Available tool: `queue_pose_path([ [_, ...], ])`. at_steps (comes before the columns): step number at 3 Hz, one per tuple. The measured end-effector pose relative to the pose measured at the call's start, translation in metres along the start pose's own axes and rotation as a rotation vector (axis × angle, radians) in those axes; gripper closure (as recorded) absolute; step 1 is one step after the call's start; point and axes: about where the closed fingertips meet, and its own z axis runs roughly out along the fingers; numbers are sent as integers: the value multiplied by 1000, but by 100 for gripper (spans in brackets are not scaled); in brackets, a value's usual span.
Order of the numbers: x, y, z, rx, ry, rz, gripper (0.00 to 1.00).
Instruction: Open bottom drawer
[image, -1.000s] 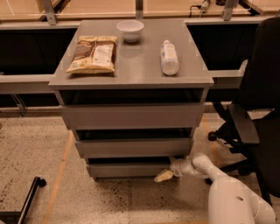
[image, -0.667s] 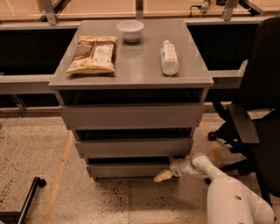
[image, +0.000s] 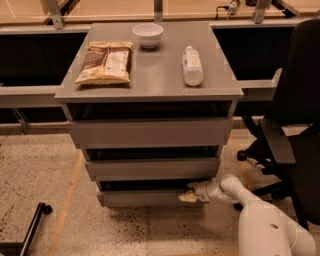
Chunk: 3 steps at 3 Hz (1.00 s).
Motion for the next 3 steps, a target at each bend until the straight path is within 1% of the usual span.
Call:
queue_pose_path([
  [1, 0, 0, 0, 0, 0, 0, 72],
  [2, 23, 20, 0, -28, 51, 90, 64],
  [3, 19, 21, -4, -28, 51, 90, 41],
])
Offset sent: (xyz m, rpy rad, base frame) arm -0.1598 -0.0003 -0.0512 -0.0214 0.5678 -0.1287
